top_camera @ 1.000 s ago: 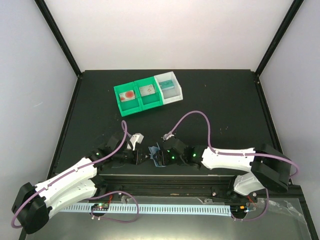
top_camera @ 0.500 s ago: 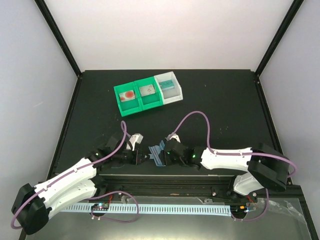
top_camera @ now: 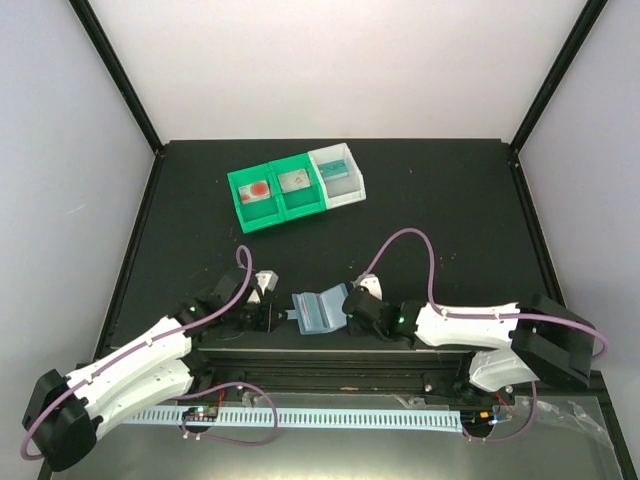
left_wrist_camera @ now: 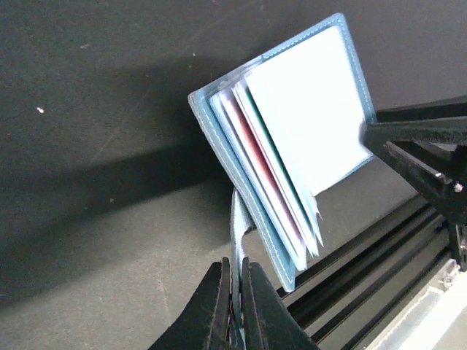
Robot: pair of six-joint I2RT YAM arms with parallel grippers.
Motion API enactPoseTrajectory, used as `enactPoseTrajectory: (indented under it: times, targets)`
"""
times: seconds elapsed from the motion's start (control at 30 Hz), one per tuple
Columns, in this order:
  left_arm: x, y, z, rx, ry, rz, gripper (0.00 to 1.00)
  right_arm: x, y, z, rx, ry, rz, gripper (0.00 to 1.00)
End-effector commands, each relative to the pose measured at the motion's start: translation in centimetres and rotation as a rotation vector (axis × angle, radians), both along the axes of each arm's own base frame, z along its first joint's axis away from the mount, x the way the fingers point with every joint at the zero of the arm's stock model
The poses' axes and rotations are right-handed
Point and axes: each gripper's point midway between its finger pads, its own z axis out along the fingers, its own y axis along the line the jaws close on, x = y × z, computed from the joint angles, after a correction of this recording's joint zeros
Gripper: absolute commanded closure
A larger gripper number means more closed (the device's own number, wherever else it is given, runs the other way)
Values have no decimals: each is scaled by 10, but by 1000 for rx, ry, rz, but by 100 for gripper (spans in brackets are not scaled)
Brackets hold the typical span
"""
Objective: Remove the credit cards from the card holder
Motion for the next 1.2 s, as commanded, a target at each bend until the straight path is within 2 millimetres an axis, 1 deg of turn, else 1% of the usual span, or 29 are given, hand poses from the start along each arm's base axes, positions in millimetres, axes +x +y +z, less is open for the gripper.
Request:
enactPoseTrajectory:
  times: [0.0,0.07,0.17,0.27,0.33,0.5,0.57,0.67,0.73,0.8,0.83,0.93,1.03,1.1,1.17]
  targets:
    - [9,5,5,37,-15,45,98,-1,-6,-4,26,-9,-19,76]
    - [9,4,3,30,-6,48,97,-4,-7,-6,45,-2,-14,82]
    - [10,1,1,16,3,50,88,-6,-11,-8,60,4,-25,92]
    - [10,-5,-1,-14,7,41,80,-10,-11,-10,110,14,-33,98]
    - [11,-13,-1,-59,-2,20,71,-14,-9,-11,151,26,-26,99]
    - [14,-18,-13,-56,24,19,56,-18,-11,-17,177,51,-45,99]
    - [17,-17,-20,-29,27,22,55,-19,-17,-21,170,57,-65,99]
    - [23,-10,-29,35,20,49,55,-21,-23,-25,175,67,-84,99]
    - [24,-8,-31,50,15,57,54,-23,-24,-25,183,75,-81,99]
    - [25,-8,-34,54,15,56,54,-25,-22,-20,188,72,-62,99]
    - [26,-7,-35,59,15,59,53,-25,-22,-16,187,69,-53,98]
    - [27,-4,-40,85,20,71,53,-23,-19,3,202,46,-33,89]
    - [28,-5,-42,87,19,70,53,-22,-12,28,251,15,-4,76]
    - [28,-6,-43,83,25,68,59,-20,-3,47,301,-10,26,66]
    - [29,-9,-42,72,24,64,67,-18,6,62,337,-35,56,52]
